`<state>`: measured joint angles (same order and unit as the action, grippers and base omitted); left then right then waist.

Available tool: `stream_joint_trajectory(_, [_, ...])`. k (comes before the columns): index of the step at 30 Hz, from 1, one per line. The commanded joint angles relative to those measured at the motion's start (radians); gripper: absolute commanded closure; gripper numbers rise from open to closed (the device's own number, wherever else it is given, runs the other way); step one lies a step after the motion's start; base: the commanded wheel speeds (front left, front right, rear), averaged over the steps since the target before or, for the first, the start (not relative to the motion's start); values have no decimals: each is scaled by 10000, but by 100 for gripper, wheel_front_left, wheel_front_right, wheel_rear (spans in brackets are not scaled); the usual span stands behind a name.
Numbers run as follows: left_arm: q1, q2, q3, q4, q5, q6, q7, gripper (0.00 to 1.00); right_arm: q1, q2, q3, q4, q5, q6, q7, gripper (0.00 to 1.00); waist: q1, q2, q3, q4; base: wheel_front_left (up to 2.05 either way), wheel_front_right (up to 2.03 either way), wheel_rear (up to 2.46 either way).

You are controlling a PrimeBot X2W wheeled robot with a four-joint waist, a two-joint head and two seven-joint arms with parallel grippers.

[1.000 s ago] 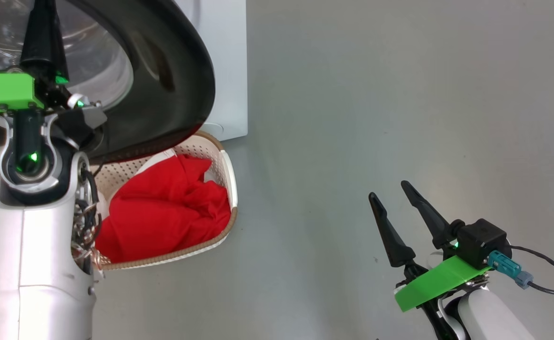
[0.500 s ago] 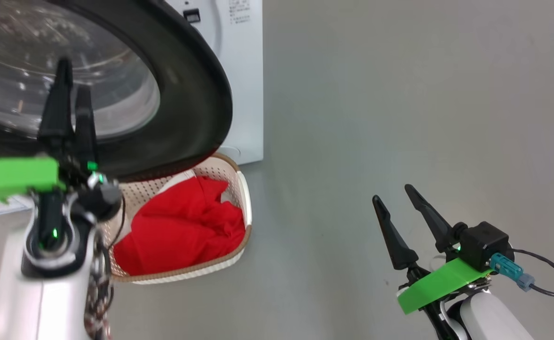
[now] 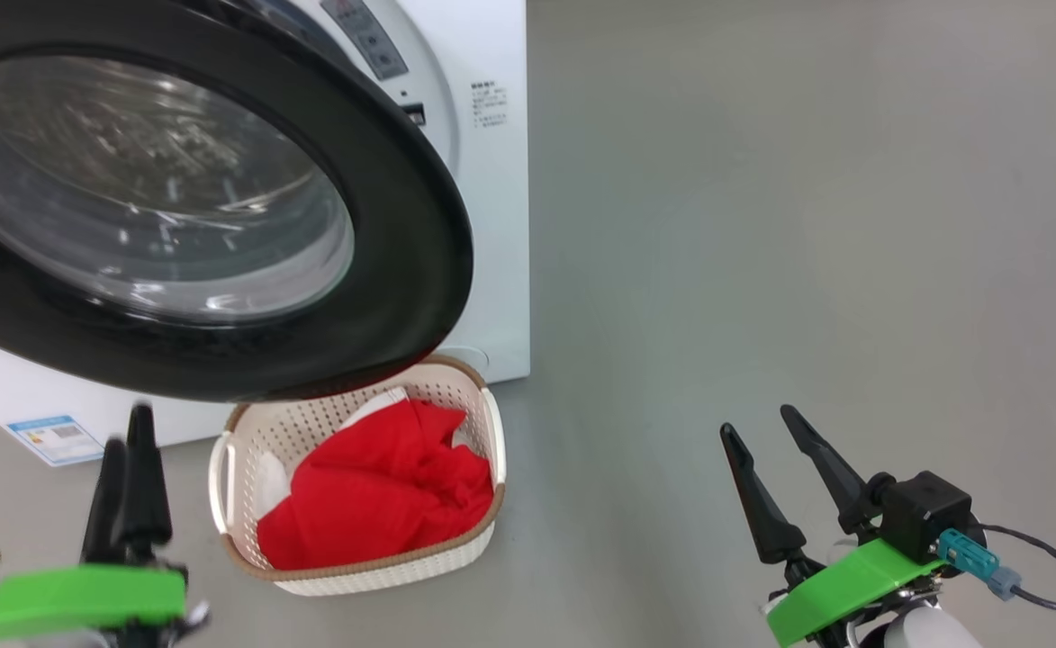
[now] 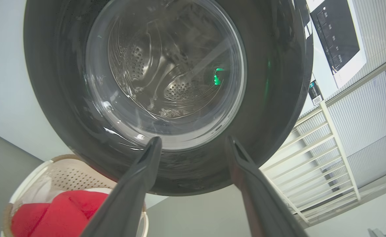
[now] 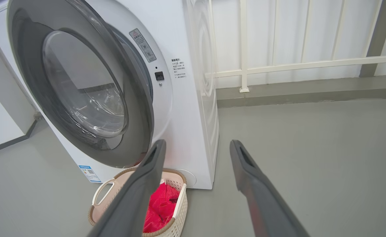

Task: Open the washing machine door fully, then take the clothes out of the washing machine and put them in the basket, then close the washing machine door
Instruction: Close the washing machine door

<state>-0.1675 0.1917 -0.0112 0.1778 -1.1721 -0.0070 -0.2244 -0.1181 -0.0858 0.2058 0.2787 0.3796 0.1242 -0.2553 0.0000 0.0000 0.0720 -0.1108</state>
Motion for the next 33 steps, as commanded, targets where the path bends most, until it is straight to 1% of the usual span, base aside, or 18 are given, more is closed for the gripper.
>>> stream_joint_trajectory(1, [145,334,336,-178,540,147,-191,0,-10,14,146,-317,38,65,-65,0,0,0,-327,172,0,0,0])
stream_joint_trajectory(4, [668,423,386,-265,1838,377,-334,0,144,-11,61,-394,41,65,-65,0,0,0,-483,311,0,0,0])
stream_joint_trajectory(7, [1052,468,682,-581,3506,571,-365,0,250,-31,-22,-488,1,65,-65,0,0,0,-564,429,0,0,0])
stream_joint_trajectory(11, [1576,333,1025,-1195,5946,571,-369,0,312,-50,-101,-570,-51,65,-65,0,0,0,-641,522,0,0,0])
stream_joint_trajectory(13, [1821,129,1162,-1480,6880,519,-370,0,360,-59,-160,-608,-63,65,-65,0,0,0,-693,554,0,0,0])
stream_joint_trajectory(14, [1821,129,1162,-1480,6880,519,-370,0,360,-59,-160,-608,-63,65,-65,0,0,0,-693,554,0,0,0])
stream_joint_trajectory(19, [2411,-365,1315,-2099,8650,261,-371,0,570,-80,-297,-731,-107,65,-65,0,0,0,-834,612,0,0,0])
stream_joint_trajectory(24, [2939,-753,1467,-2141,9664,-2,-372,0,740,-74,-430,-972,-216,65,-65,0,0,0,-922,582,0,0,0])
stream_joint_trajectory(27, [3193,-894,1447,-1980,10125,-106,-372,0,799,-61,-455,-1059,-259,65,-65,0,0,0,-951,545,0,0,0])
stream_joint_trajectory(33, [3374,-1179,1628,-1672,10226,-288,-372,0,878,-38,-496,-1152,-313,65,-65,0,0,0,-965,520,0,0,0])
